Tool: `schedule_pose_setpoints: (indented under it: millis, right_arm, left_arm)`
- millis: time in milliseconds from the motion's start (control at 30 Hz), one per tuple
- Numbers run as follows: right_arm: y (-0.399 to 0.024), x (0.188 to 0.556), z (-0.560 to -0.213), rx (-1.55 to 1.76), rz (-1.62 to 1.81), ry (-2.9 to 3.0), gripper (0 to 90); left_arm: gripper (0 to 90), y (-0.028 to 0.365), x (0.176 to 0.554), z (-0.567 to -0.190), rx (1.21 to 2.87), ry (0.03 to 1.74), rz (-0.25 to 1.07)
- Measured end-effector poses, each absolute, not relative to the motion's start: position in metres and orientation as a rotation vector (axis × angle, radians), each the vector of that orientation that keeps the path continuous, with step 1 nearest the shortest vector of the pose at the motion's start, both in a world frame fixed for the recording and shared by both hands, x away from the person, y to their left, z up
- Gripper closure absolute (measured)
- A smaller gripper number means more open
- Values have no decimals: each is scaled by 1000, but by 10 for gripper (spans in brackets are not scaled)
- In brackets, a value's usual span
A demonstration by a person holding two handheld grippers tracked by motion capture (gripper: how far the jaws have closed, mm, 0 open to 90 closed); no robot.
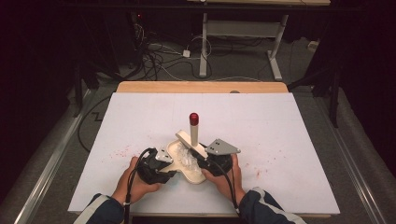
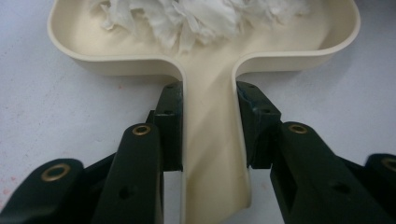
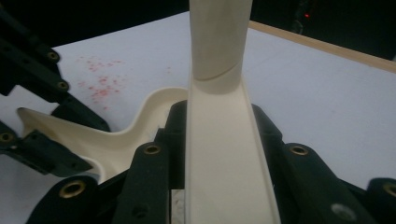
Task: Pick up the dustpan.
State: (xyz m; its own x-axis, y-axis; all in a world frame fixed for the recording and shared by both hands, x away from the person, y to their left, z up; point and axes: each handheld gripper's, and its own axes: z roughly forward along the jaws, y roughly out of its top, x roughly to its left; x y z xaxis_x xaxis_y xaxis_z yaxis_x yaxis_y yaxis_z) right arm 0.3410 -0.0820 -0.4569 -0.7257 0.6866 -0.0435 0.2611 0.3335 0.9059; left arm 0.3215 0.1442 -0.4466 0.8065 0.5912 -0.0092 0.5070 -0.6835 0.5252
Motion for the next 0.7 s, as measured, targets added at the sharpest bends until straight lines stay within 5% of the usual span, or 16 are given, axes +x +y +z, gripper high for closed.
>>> schedule_pose_setpoints:
  millis: [700]
  right_arm:
    - [-116, 349, -417, 812, 1492, 2145, 678]
  left_arm:
    - [635, 148, 322, -449, 2472, 821, 222]
